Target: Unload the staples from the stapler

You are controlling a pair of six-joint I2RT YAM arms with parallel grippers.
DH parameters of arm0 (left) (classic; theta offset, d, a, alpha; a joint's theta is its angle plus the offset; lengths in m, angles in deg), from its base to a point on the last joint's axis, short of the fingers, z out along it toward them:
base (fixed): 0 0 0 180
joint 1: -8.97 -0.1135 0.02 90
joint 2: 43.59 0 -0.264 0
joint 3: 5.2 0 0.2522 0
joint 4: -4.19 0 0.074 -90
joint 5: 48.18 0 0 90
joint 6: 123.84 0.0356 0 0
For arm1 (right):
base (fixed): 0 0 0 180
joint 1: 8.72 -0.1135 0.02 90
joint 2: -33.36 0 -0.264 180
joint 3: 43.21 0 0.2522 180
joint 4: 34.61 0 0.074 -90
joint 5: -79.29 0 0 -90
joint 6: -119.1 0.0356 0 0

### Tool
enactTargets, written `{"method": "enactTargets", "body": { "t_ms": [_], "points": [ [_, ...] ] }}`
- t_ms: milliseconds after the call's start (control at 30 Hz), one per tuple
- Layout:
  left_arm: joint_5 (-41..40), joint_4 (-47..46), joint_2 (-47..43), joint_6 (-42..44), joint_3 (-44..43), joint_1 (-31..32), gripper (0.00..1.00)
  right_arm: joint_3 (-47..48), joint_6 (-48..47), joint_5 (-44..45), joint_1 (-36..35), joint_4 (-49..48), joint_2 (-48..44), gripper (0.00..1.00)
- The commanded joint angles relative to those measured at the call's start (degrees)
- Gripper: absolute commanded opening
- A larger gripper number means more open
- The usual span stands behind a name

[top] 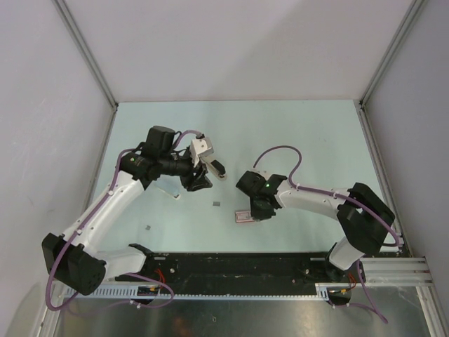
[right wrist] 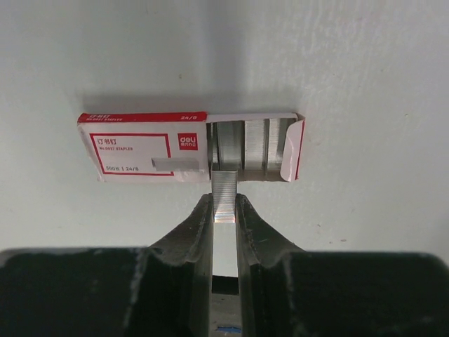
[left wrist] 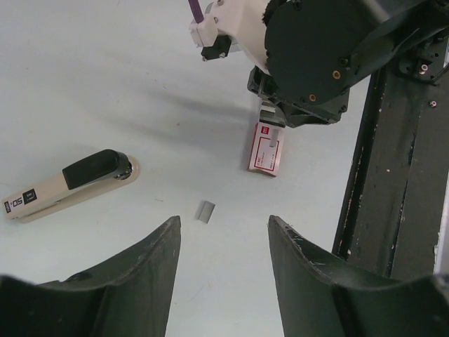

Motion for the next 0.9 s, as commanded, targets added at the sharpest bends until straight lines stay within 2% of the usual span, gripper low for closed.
{"method": "enactTargets", "body": {
  "t_ms": [0,867],
  "points": [
    [-0.03,-0.42,-1.8,1.25,0.19,0.34,0.58,-0.19,-0.06,0.27,0.93,-0.9,0.67,0.07],
    [0.28,-0.42,-1.81,1.52,0.54,0.31,0.58,-0.05,-2.18,-1.46,2.96,-1.33,2.44,0.08]
  ]
}}
